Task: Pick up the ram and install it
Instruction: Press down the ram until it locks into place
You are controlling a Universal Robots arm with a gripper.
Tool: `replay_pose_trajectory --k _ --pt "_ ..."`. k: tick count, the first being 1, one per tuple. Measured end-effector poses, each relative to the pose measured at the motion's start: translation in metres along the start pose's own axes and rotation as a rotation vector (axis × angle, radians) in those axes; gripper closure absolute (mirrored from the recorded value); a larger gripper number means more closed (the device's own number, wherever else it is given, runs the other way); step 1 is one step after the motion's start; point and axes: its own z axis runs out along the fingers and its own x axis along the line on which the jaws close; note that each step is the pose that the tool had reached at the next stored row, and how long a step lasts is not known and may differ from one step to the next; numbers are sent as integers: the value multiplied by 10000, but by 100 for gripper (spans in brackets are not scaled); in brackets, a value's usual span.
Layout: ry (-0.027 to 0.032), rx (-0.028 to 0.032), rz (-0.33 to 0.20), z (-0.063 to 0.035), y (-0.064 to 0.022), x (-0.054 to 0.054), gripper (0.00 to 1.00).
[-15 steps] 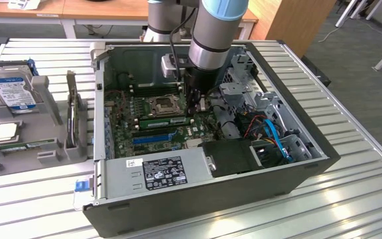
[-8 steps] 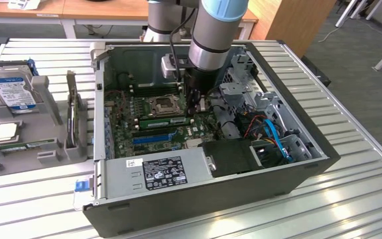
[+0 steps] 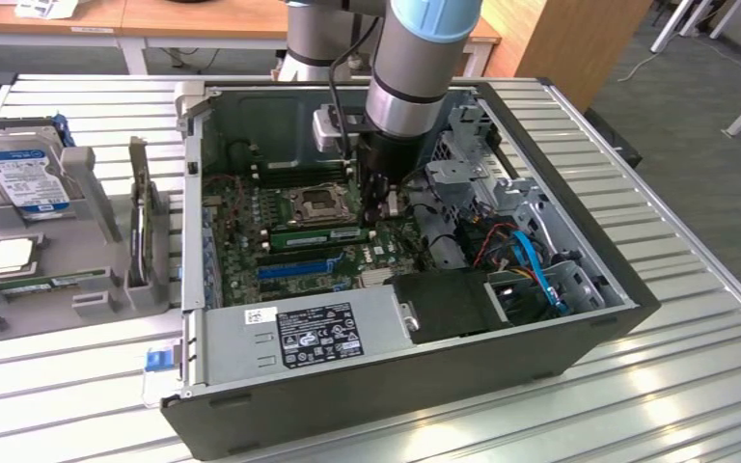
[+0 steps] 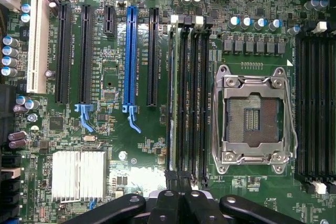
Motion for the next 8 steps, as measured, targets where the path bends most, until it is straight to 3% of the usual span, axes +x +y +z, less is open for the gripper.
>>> replay_pose_trajectory --k 8 --pt "0 0 1 9 0 3 90"
